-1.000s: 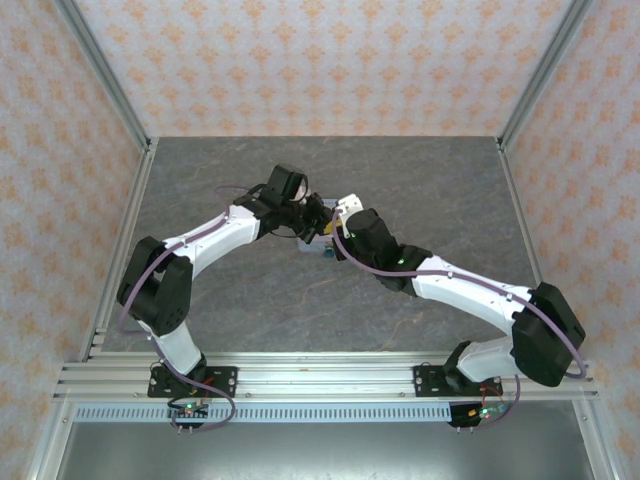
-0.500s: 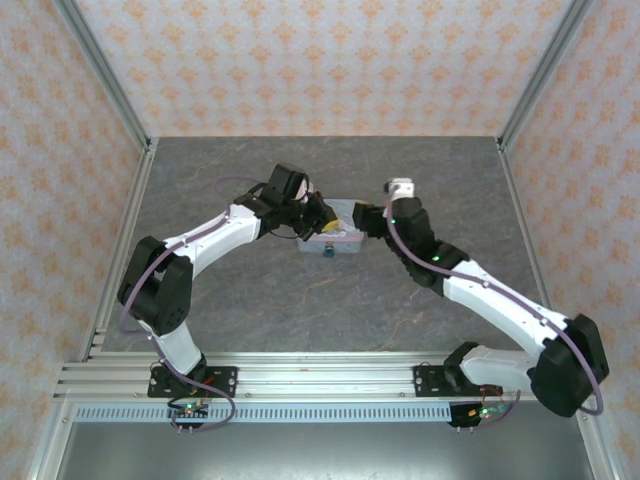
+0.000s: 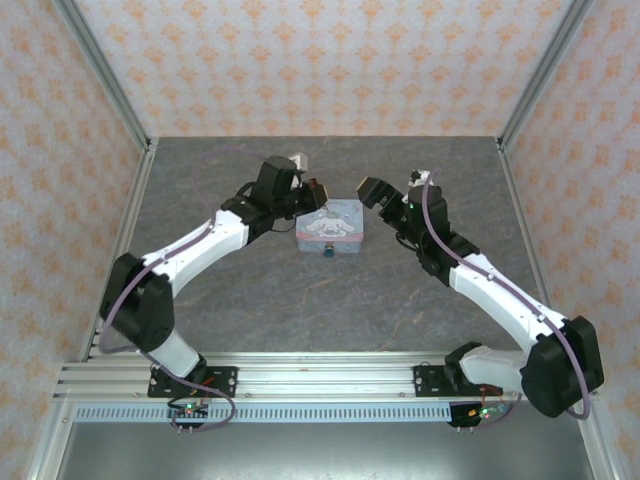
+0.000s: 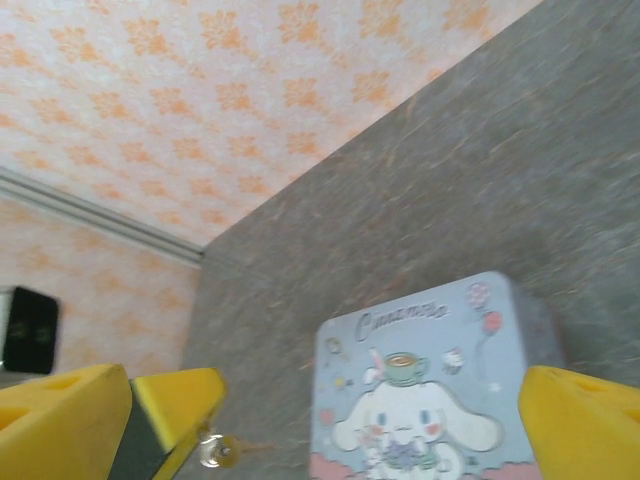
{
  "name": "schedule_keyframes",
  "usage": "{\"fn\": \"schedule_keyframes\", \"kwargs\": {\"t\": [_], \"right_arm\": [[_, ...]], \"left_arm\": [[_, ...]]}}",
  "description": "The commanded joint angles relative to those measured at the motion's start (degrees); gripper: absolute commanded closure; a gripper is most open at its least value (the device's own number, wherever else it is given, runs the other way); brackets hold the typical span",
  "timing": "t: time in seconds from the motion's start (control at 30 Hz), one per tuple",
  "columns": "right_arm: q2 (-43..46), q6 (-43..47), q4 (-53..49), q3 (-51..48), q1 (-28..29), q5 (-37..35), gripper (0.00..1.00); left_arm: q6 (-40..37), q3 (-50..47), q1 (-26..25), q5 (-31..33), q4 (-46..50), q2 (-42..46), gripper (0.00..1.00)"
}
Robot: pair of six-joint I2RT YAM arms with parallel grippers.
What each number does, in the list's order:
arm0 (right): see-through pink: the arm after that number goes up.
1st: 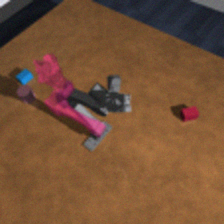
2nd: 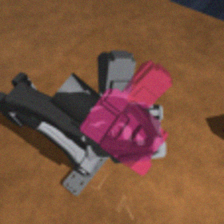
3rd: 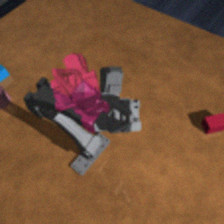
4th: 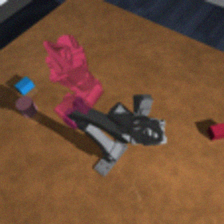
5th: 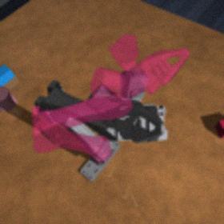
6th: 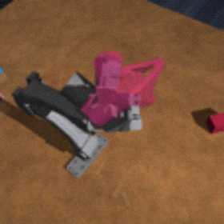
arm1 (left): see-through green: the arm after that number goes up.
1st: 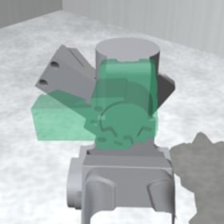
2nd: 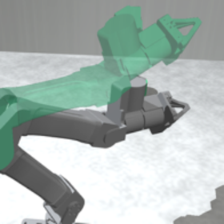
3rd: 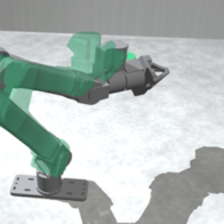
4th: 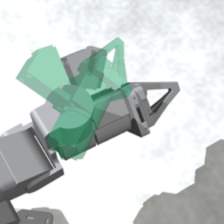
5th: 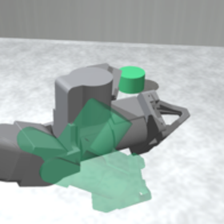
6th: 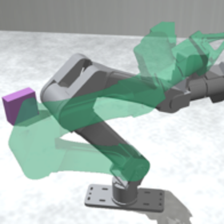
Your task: Unlock a padlock with a key
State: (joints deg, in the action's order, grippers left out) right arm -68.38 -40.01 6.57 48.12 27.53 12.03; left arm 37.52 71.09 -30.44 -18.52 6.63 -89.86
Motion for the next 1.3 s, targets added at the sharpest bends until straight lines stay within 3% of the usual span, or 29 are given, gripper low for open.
{"fn": "schedule_keyframes", "kwargs": {"t": [0.0,0.27,0.5,0.87,1.27], "right_arm": [[-2.88,-6.63,7.26,-0.23,-0.19,7.12,0.01],[-9.98,-16.49,19.31,0.08,-0.19,12.73,0.01],[-16.74,-23.27,27.34,2.09,0.15,17.05,0.17],[-19.93,-21.89,26.94,3.48,7.08,19.9,0.27],[-13.31,-21.92,26.99,-9.15,7.86,18.66,0.36]], "left_arm": [[-11.49,0.96,-1.64,11.3,1.0,4.62,1.0],[-16.08,0.37,-2.0,14.41,-0.45,6.03,1.0],[-14.21,2.21,-2.01,11.53,-2.23,3.85,1.0],[-11.65,4.99,-1.99,10.9,-3.21,0.7,1.0],[-8.79,6.62,-0.89,9.83,-4.16,0.77,1.0]]}}
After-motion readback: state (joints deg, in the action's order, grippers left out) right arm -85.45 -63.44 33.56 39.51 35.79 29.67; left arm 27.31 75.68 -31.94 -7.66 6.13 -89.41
